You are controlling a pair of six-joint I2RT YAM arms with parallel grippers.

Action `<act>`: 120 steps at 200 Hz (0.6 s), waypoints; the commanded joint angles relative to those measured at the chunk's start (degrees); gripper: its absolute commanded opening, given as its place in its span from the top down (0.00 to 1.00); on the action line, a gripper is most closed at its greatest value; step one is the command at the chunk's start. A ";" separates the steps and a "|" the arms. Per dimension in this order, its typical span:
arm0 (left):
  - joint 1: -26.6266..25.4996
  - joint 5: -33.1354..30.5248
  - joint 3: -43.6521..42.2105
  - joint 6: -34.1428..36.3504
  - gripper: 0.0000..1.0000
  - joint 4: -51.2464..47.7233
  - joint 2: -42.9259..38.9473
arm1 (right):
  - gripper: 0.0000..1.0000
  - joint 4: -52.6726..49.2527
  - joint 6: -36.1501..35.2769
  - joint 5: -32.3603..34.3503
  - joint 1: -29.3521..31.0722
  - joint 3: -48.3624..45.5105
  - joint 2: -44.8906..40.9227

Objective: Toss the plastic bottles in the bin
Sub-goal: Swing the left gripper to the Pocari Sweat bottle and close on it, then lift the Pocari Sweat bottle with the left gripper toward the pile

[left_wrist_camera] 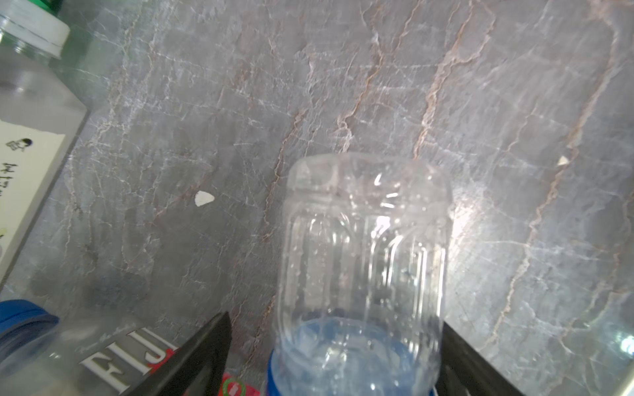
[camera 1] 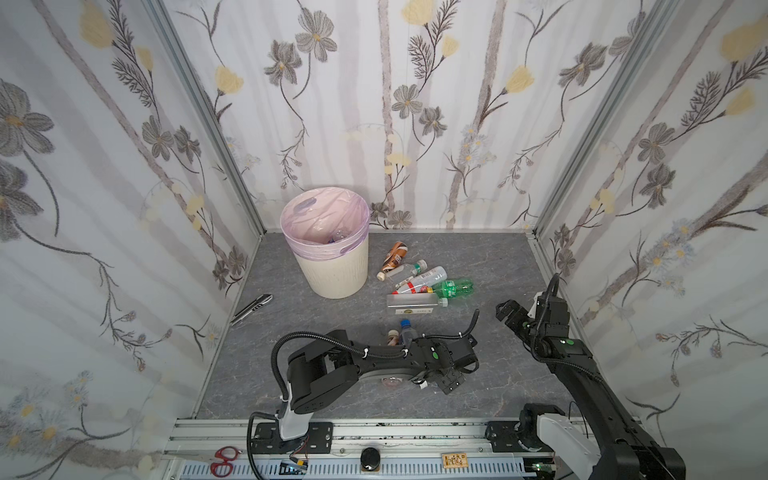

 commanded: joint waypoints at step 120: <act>3.97 3.03 7.62 4.37 0.39 -0.29 6.31 | 0.00 4.86 -1.32 -3.19 -4.63 -0.85 0.17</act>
